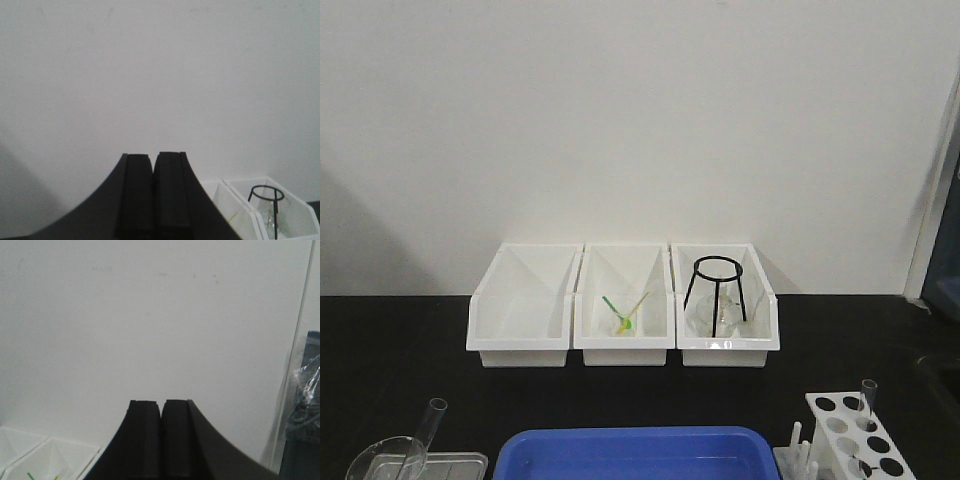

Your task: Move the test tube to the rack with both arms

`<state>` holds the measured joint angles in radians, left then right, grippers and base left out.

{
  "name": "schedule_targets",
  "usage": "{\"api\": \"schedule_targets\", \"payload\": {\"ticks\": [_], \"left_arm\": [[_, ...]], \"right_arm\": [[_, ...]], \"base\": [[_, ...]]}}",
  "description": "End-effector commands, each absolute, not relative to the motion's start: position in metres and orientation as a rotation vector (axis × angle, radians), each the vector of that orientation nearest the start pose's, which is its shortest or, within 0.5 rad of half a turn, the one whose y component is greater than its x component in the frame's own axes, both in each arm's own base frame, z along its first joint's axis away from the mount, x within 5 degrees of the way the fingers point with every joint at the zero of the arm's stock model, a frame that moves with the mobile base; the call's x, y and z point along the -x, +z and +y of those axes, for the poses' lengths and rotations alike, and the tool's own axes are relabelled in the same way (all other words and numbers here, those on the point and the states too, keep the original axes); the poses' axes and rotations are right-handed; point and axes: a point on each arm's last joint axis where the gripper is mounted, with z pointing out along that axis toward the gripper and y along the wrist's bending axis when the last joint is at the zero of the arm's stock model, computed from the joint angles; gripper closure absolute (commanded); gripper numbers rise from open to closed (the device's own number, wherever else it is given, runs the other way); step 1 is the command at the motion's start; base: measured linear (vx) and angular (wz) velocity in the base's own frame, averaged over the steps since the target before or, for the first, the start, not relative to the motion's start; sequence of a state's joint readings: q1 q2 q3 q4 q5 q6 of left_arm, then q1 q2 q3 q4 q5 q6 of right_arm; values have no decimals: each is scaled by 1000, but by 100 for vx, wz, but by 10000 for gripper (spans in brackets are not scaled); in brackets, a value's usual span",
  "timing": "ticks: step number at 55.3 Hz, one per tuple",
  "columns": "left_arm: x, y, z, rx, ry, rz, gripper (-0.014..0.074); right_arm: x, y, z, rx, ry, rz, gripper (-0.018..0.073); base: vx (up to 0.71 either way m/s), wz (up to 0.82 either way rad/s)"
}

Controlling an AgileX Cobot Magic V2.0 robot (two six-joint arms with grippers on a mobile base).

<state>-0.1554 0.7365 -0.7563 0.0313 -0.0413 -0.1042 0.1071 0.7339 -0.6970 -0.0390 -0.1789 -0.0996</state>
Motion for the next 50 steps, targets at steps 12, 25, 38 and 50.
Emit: {"api": "schedule_targets", "payload": {"ticks": [12, 25, 38, 50], "left_arm": [[-167, 416, -27, -63, -193, 1383, 464], [-167, 414, -27, -65, -190, 1401, 153], [-166, 416, -27, -65, -191, 1385, -38], [-167, 415, -27, -112, -142, 1388, -20]], "right_arm": [[-165, 407, 18, 175, -39, 1263, 431], [-165, 406, 18, 168, -32, 1278, 48], [-165, 407, 18, 158, -25, 1260, -170], [-164, 409, 18, 138, 0, 1244, -144]], "base": [[0, 0], [0, 0], [0, 0], [0, 0]]}}
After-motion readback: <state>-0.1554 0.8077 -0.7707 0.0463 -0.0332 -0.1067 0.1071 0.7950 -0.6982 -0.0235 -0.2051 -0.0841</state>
